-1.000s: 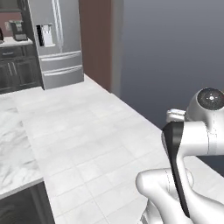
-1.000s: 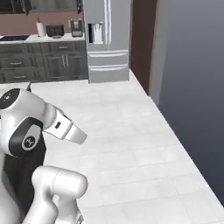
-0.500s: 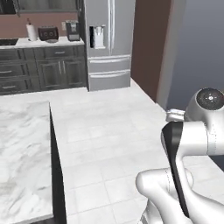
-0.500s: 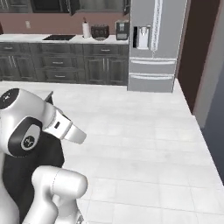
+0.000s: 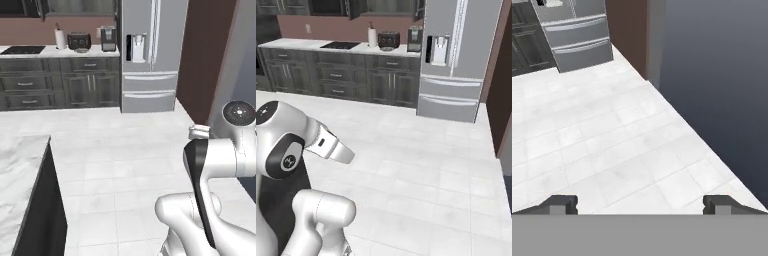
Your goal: Move the hot dog bun to the plate on the dining table and place the condiment next to that plate. Then navigate to the fridge and take the sausage and place it on the plate as well.
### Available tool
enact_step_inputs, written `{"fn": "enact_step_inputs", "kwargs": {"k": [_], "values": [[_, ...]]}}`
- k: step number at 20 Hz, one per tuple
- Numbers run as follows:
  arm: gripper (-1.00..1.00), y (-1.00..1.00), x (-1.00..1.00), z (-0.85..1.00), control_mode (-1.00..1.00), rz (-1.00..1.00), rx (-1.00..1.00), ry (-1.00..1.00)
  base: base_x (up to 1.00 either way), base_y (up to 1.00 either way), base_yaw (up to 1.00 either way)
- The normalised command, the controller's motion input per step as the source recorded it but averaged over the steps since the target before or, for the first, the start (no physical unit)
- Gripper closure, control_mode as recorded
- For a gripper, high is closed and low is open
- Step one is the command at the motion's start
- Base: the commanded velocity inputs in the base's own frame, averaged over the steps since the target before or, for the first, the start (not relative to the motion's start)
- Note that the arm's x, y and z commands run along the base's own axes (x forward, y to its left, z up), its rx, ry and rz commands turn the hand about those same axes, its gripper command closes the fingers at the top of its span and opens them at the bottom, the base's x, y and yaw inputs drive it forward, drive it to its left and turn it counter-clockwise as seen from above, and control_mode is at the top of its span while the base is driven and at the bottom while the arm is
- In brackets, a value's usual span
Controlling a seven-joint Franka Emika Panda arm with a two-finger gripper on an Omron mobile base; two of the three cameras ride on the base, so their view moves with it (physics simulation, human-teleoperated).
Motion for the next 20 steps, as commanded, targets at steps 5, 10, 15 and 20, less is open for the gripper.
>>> {"fn": "enact_step_inputs", "kwargs": {"k": [5,10,15,20], "values": [[-1.0,0.0,0.0,0.0,1.0,0.0,0.0,0.0,0.99,-0.78,0.28],[-1.0,0.0,0.0,0.0,1.0,0.0,0.0,0.0,0.94,-0.78,0.22],[-1.0,0.0,0.0,0.0,1.0,0.0,0.0,0.0,0.95,-0.64,0.05],[-1.0,0.0,0.0,0.0,1.0,0.0,0.0,0.0,0.92,-0.46,-0.02]]}}
